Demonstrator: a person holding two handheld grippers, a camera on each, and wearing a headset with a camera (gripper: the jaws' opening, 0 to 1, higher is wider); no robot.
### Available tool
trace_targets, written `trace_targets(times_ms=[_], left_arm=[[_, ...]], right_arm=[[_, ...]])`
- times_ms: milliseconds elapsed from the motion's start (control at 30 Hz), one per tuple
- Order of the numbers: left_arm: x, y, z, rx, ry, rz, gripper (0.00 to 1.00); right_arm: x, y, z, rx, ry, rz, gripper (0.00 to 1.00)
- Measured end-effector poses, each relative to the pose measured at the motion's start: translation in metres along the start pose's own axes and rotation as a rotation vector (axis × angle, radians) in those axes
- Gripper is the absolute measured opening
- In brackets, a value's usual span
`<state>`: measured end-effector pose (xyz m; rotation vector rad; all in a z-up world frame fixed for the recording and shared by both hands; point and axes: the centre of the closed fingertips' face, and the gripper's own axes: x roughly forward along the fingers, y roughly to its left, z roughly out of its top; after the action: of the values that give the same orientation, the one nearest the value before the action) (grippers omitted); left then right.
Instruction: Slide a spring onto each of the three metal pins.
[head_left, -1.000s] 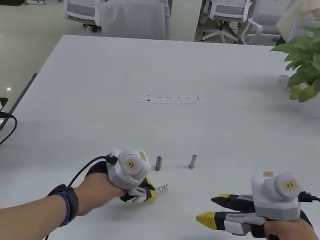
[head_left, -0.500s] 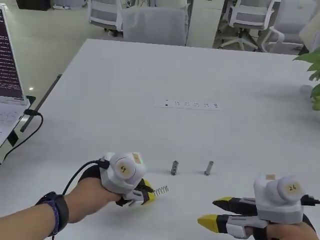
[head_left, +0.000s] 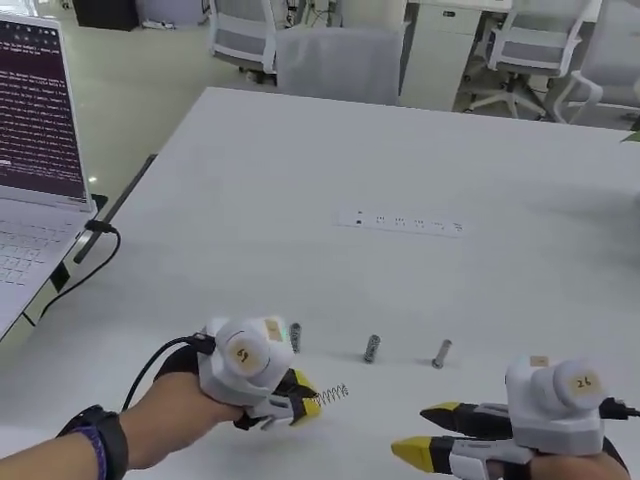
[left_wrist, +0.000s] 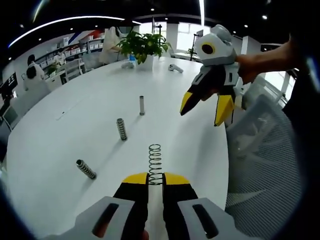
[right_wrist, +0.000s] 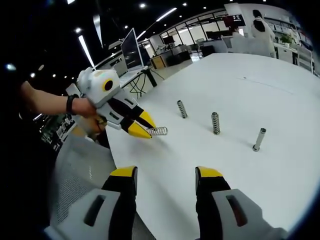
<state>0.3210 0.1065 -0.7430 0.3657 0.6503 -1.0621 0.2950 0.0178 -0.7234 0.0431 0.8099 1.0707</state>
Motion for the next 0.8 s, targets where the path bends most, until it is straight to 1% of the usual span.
trace_targets(times_ms=[233, 467, 600, 700, 800], left_arm=[[-0.005, -0.006, 0.002, 0.006, -0.016, -0.002, 0.02], [-0.008, -0.012, 0.009, 0.005, -0.041, -0.005, 0.02], [-0.008, -0.015, 0.013, 0.011, -0.051, -0.010, 0.02], [-0.009, -0.019, 0.015, 0.013, -0.057, -0.012, 0.02], [-0.009, -0.021, 0.016, 0.017, -0.059, -0.014, 0.02]], right_arm=[[0.010, 0.007, 0.010, -0.006, -0.005, 0.033, 0.44], [0.019, 0.011, 0.019, -0.007, -0.023, 0.054, 0.41], [0.023, 0.013, 0.021, -0.005, -0.027, 0.062, 0.40], [0.026, 0.016, 0.025, 0.011, -0.044, 0.070, 0.39], [0.029, 0.019, 0.024, 0.009, -0.041, 0.077, 0.39]])
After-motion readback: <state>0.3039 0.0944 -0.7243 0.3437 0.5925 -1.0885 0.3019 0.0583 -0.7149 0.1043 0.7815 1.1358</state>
